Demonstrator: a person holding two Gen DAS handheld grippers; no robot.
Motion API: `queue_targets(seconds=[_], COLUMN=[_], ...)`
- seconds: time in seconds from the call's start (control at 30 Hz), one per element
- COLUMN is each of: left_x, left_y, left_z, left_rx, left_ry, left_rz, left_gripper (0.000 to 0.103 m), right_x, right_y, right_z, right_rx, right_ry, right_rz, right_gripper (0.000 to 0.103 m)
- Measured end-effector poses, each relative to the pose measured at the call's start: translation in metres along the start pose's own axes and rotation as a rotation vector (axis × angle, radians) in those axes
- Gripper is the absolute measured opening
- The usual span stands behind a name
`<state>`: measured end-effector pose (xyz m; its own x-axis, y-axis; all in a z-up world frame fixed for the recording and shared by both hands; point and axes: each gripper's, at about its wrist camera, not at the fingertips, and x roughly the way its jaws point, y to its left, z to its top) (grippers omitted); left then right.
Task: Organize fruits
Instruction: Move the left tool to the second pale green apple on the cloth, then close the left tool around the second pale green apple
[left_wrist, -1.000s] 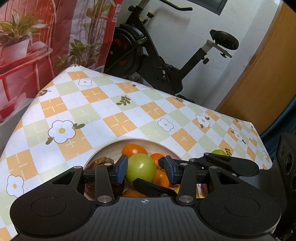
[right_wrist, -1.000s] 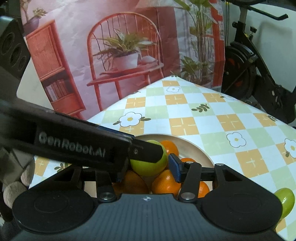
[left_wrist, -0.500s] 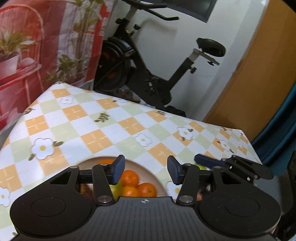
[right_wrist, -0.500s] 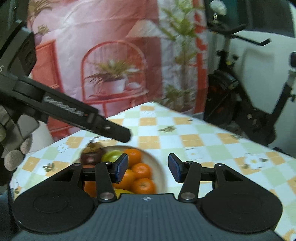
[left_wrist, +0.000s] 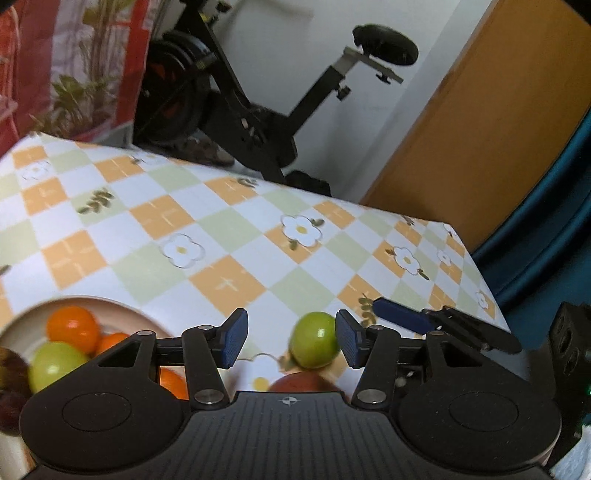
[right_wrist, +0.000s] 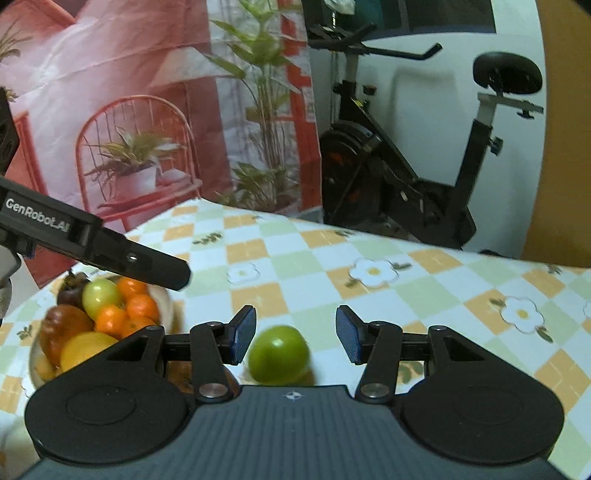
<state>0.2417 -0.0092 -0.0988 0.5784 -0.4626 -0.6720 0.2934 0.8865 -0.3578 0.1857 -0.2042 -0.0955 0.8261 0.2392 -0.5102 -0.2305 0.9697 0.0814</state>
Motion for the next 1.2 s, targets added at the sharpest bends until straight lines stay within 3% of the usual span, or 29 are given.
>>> queue_targets(seconds=[0.27,0.7,1.2], left_x=[0.023,0.050,0.050], left_y=[-0.003,-0.016,-0.018], left_z=[0.003,-0.001,-0.004], left_rx=[-0.054,-0.018,-0.028], left_ry=[0.043,0.091,0.075], left_rz=[-0.021,-0.038,-0.052], left_gripper=[0.055,0.056,0.060], right_x=[0.011,0.029,0.030], right_y=[-0.008,-0.012,-0.019], right_z=[-0.010,-0.015,-0.015], right_rx=[0.022,0.059,0.113], right_ry=[0.046,0.095,0.104], right_rz=[0.059,0.128,0.154], right_gripper=[0.052,0.055,0.055])
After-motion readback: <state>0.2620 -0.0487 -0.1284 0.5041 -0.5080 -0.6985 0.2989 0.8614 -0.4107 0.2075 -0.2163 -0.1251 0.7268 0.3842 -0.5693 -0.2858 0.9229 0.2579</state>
